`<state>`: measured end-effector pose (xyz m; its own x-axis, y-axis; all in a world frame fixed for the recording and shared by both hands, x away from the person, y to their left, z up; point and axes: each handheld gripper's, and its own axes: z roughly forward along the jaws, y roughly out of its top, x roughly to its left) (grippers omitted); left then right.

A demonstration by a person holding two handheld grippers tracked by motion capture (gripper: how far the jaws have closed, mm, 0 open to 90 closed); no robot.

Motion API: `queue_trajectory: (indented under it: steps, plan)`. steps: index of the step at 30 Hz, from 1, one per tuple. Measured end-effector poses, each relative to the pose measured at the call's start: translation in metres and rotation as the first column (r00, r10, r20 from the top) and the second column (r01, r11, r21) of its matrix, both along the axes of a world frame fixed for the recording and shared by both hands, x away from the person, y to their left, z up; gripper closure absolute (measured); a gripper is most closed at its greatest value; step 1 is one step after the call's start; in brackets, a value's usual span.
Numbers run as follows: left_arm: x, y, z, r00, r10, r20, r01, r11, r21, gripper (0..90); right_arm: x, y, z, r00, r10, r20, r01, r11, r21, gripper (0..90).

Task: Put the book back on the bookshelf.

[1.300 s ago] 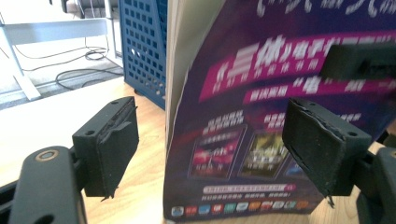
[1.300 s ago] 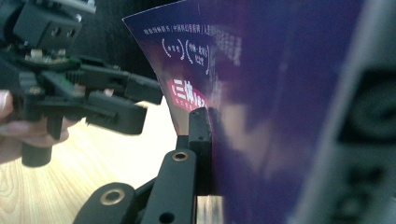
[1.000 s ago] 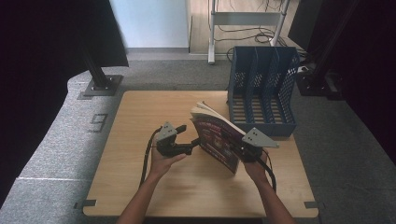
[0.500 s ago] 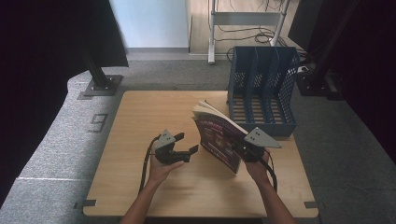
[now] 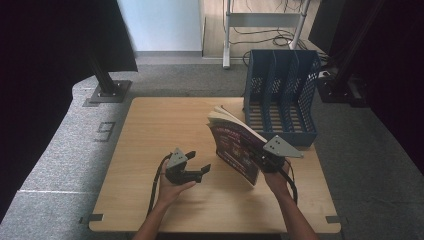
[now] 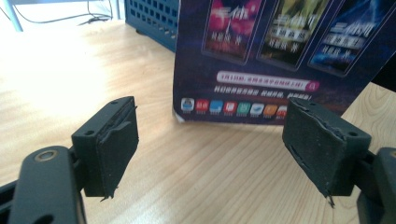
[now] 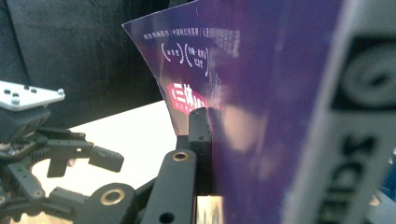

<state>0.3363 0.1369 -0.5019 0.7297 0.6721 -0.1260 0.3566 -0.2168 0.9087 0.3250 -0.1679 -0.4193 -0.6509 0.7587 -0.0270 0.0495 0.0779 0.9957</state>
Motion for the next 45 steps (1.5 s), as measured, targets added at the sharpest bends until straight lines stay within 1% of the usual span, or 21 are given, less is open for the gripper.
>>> queue_trajectory:
  steps: [1,5,7,12,20,26,29,36,42,45]
  plan:
    - [-0.001,0.000,-0.004,1.0000,0.003,-0.005,-0.003,1.0000,0.005,18.5,0.000,0.000,0.000,1.0000,-0.001,0.001,0.001,1.000,-0.001,81.7]
    - [-0.002,0.000,-0.008,0.9999,0.009,-0.011,-0.008,0.9998,0.020,18.5,0.000,0.000,0.002,1.0000,-0.003,0.001,0.003,1.000,0.000,81.7]
    - [-0.002,0.002,-0.009,0.9998,0.010,-0.015,-0.010,0.9998,0.015,18.5,0.000,-0.001,0.003,1.0000,-0.006,0.006,0.006,1.000,0.000,81.7]
    - [-0.003,0.004,-0.012,0.9997,0.015,-0.020,-0.015,0.9997,0.020,18.5,-0.001,-0.003,0.005,0.9999,-0.012,0.009,0.012,1.000,0.011,81.7]
    - [-0.002,0.010,-0.013,0.9991,0.033,-0.025,-0.033,0.9994,0.008,18.7,0.000,-0.003,0.006,0.9997,-0.023,0.010,0.022,1.000,0.016,81.7]
    - [-0.003,0.011,-0.015,0.9988,0.036,-0.033,-0.035,0.9993,0.011,18.6,0.001,-0.004,0.008,0.9996,-0.027,0.012,0.026,0.999,0.023,81.7]
    - [-0.003,0.012,-0.017,0.9984,0.039,-0.041,-0.038,0.9992,0.011,18.6,0.000,-0.006,0.012,0.9993,-0.030,0.021,0.030,0.999,0.030,81.7]
    - [-0.003,0.014,-0.016,0.9978,0.050,-0.042,-0.050,0.9987,0.007,18.6,0.000,-0.011,0.020,0.9986,-0.045,0.028,0.044,0.998,0.036,81.7]
    - [-0.003,0.015,-0.017,0.9974,0.053,-0.049,-0.052,0.9986,0.011,18.7,0.002,-0.017,0.023,0.9976,-0.062,0.031,0.060,0.996,0.061,81.7]
    - [-0.003,0.015,-0.017,0.9975,0.052,-0.049,-0.051,0.9986,0.013,18.7,0.003,-0.018,0.026,0.9971,-0.069,0.031,0.067,0.996,0.062,81.7]
